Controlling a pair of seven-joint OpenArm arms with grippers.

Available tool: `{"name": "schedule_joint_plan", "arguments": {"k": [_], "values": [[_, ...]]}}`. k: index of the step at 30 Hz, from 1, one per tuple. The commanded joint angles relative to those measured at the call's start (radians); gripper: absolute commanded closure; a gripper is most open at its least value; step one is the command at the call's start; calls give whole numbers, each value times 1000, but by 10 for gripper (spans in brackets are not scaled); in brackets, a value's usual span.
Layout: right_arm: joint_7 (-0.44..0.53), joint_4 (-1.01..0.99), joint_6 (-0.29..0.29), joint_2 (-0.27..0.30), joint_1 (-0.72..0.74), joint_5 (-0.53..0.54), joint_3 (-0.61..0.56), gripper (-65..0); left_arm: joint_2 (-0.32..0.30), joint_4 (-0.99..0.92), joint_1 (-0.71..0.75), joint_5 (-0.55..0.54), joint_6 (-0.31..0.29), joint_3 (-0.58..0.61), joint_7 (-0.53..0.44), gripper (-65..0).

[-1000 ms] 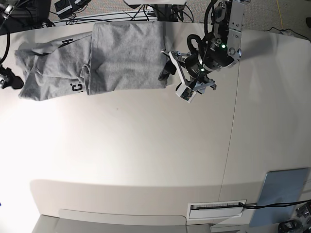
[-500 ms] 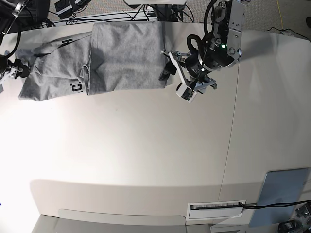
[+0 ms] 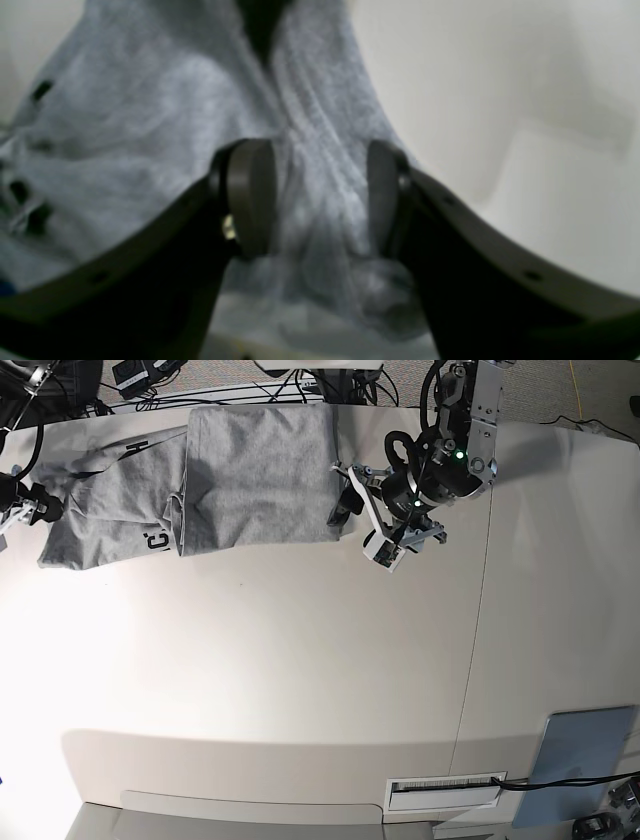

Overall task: Fold the T-shirt properly
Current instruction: 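Hold the shirt with the left gripper while the right gripper grasps the opposite end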

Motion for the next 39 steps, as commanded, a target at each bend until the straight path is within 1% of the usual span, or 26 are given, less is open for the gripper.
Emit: {"name": "schedule_joint_plan", "arguments": {"k": [1,2,4,7,11,18,19,22,24,25,29,34,39], "values": [[9,10,1,60,6,44,8,-301,2,17,-5,-10,0,-1,-22,-358],[6,10,1,78,7,69,8,-301,2,17,-5,-10,0,-1,-22,-358],[5,10,1,106,8,81,8,-301,2,17,-5,-10,0,-1,-22,-358],[-1,9,1,125,8,84,8,-301,3,17,-5,-10,-1,-1,-27,-358],[-16,9,1,119,8,141,8,-302,2,17,-5,-11,0,-1,-62,-358],[35,9,1,102,8,142,8,-303,3,17,-5,-11,0,-1,-59,-358],[47,9,1,99,8,142,8,-316,3,17,-5,-11,0,-1,-59,-358],[63,9,1,83,8,141,7,-405,2,17,-4,-10,0,-1,-55,-358],[64,9,1,63,10,140,6,-448,2,17,-5,-11,0,-1,-51,-358],[64,9,1,51,10,126,6,-457,3,17,-5,-11,0,-1,-51,-358],[75,9,1,2,19,42,6,-457,2,17,-5,-10,0,-1,-44,-358],[97,9,1,-43,47,-119,6,-457,2,17,-5,-11,0,-1,-37,-358],[97,9,1,-65,49,-127,6,-455,2,17,-5,-10,0,-1,-37,-358]]}}
